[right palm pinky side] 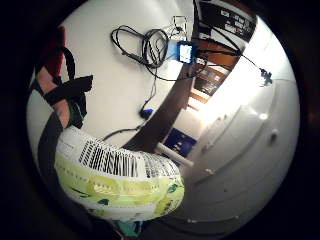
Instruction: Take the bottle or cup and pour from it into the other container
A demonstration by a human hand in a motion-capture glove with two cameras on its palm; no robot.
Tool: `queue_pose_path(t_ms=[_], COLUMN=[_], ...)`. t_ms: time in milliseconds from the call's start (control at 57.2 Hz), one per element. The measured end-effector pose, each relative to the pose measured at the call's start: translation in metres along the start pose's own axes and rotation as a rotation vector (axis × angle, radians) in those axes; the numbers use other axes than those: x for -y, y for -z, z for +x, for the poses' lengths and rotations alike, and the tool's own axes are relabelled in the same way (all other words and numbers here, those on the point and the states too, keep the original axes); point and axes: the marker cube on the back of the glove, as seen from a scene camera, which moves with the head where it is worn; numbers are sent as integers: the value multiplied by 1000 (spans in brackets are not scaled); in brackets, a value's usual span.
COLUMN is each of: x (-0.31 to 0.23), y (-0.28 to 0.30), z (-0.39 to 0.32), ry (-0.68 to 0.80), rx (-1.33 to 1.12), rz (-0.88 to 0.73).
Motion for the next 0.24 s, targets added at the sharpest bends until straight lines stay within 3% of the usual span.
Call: queue_pose_path(t_ms=[245], x=[9], y=[9], z=[-12], ry=[-29], rx=[-126], rz=[-24])
